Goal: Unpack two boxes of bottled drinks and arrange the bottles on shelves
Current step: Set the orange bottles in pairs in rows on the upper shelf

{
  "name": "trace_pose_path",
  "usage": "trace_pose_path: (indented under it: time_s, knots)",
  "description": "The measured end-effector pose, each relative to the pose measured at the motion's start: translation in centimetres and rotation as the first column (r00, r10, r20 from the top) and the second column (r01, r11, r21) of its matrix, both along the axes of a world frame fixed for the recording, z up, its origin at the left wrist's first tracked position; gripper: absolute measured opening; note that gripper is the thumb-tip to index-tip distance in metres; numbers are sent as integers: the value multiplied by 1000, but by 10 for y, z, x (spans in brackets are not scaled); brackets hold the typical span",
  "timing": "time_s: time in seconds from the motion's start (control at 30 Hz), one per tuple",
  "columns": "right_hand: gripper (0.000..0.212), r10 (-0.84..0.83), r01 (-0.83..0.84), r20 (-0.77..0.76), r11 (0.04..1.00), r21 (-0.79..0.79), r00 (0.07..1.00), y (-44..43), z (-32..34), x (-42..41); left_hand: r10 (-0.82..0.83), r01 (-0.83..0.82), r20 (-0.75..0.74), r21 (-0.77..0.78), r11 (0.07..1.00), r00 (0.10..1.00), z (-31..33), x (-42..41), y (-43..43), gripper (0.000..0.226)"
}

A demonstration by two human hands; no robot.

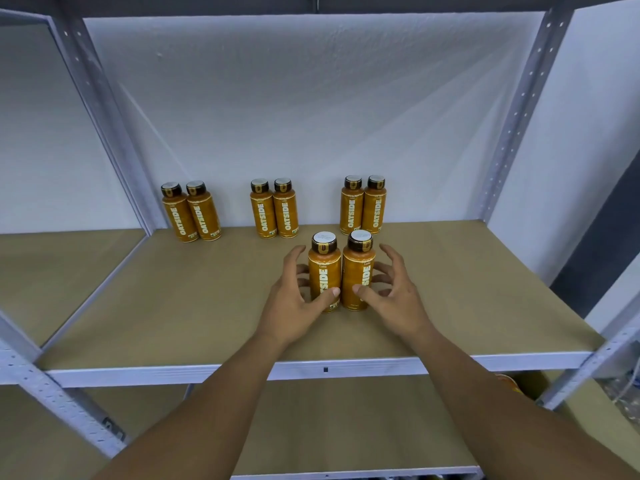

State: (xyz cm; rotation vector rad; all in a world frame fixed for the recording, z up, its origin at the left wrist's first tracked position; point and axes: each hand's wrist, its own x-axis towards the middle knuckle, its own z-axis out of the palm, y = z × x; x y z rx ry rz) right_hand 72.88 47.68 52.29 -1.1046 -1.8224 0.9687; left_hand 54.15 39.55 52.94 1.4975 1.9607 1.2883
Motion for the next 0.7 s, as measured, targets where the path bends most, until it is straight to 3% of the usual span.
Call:
trace_pose_path:
  time_s: [0.13,0.3,0.7]
  knots:
    - [89,30,-32,21,997,76,999,6,27,1,-65,72,-104,59,996,992,28,-11,4,90]
    - [77,72,-97,153,983,158,986,5,45,-2,-203,206,-227,-12,978,952,45,-19,8,79]
    - [73,-131,106,164,983,153,978,-5,45,9,-293,308,-329,-6,951,898,40,-10,36,77]
